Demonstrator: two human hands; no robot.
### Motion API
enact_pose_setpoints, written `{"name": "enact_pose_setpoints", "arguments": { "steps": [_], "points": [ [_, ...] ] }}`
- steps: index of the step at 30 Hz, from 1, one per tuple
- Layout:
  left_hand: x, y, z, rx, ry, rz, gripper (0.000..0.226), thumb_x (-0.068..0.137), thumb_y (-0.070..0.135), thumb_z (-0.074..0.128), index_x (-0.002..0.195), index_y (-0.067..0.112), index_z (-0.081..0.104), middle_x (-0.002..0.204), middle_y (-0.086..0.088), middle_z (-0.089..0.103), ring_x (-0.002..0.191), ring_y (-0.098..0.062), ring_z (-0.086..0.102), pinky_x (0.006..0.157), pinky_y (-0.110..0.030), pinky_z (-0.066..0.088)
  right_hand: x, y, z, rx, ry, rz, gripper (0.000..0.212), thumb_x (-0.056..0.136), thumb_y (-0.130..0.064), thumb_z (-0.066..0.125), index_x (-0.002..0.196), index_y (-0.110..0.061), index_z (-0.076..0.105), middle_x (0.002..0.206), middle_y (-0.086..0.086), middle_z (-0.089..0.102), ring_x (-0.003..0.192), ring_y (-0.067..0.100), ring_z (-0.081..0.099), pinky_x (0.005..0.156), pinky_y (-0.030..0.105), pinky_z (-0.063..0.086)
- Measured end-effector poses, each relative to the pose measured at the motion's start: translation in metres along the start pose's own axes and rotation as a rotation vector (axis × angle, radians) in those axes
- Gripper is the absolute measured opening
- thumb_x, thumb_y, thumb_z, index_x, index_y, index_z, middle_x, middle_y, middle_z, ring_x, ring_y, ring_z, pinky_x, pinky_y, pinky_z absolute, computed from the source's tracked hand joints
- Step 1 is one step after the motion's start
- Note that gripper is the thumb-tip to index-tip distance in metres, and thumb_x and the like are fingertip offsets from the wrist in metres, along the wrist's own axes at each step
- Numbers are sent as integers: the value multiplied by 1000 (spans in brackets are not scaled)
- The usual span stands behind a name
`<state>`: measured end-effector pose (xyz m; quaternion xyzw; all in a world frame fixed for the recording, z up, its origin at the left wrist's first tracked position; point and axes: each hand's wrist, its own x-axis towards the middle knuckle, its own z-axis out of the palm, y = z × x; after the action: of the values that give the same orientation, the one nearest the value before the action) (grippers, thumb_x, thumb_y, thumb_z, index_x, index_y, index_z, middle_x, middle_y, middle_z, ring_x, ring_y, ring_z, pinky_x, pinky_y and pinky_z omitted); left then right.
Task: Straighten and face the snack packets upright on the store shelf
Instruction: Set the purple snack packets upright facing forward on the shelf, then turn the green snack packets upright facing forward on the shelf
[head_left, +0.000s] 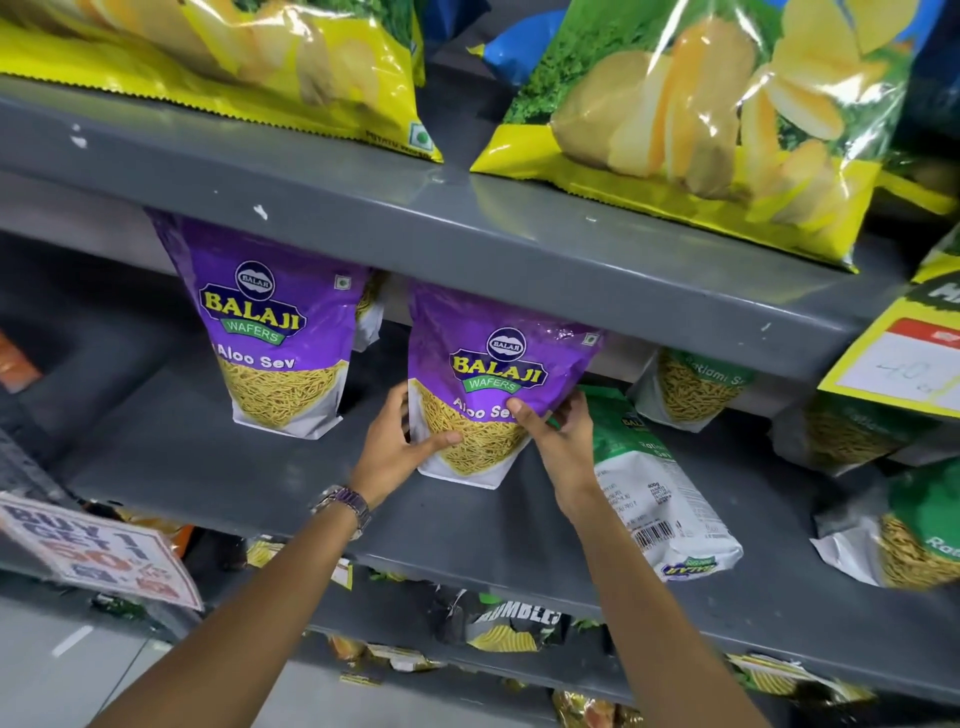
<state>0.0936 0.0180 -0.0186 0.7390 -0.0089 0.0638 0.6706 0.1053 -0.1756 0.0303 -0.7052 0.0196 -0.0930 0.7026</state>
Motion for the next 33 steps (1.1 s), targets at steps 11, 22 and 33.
{"name": "enact_pose_setpoints", "arguments": {
  "steps": [11, 22, 33],
  "points": [
    [-7, 3, -1, 62, 96, 38, 97, 60, 36, 83, 139, 22, 28, 143, 1, 44, 129, -7, 42, 106, -31, 38, -19, 3, -8, -56, 40, 47, 44, 78, -16, 74, 113, -13, 47, 109, 3, 61, 96, 6, 61, 77, 13, 51],
    [-98, -6, 82, -38, 240, 130, 31, 82, 13, 64, 109, 21, 52, 110, 2, 60, 104, -3, 56, 93, -25, 46, -29, -6, -102, -129, 407, -76, 28, 80, -15, 72, 103, -15, 56, 106, 12, 64, 95, 18, 60, 79, 22, 52],
    [-29, 41, 217, -345, -42, -757, 48, 71, 41, 73, 104, 8, 62, 92, -6, 64, 84, -21, 57, 81, -36, 47, 41, 26, -207, -545, -59, 514, 50, 82, -43, 67, 116, -8, 58, 118, 15, 64, 103, 28, 63, 88, 36, 51]
  ]
}}
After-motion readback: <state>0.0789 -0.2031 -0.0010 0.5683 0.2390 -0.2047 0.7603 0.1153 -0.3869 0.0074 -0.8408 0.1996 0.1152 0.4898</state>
